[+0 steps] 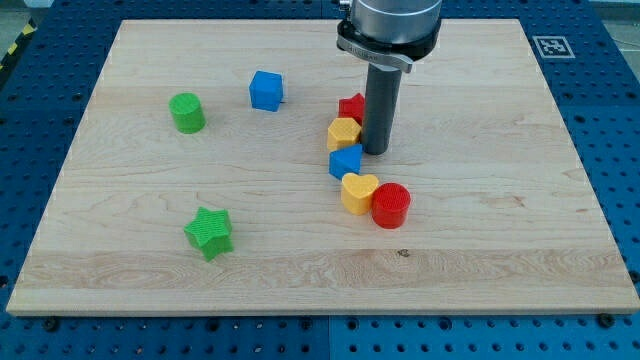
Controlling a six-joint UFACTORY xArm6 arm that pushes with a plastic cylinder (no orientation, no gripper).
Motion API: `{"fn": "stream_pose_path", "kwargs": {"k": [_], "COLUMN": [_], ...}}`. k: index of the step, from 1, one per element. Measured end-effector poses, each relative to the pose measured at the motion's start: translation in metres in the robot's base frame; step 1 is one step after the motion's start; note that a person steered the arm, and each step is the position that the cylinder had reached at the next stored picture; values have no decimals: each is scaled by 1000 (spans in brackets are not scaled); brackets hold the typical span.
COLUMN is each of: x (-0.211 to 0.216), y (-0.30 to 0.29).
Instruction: Locate your hand at the top left side of the blue cube
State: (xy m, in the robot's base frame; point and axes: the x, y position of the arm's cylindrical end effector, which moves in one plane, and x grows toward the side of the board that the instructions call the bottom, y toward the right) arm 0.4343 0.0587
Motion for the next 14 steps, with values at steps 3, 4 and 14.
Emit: {"fn": "stream_pose_path", "kwargs": {"k": [3, 4, 14], "x": [-40, -78, -135], "y": [28, 29, -184]}}
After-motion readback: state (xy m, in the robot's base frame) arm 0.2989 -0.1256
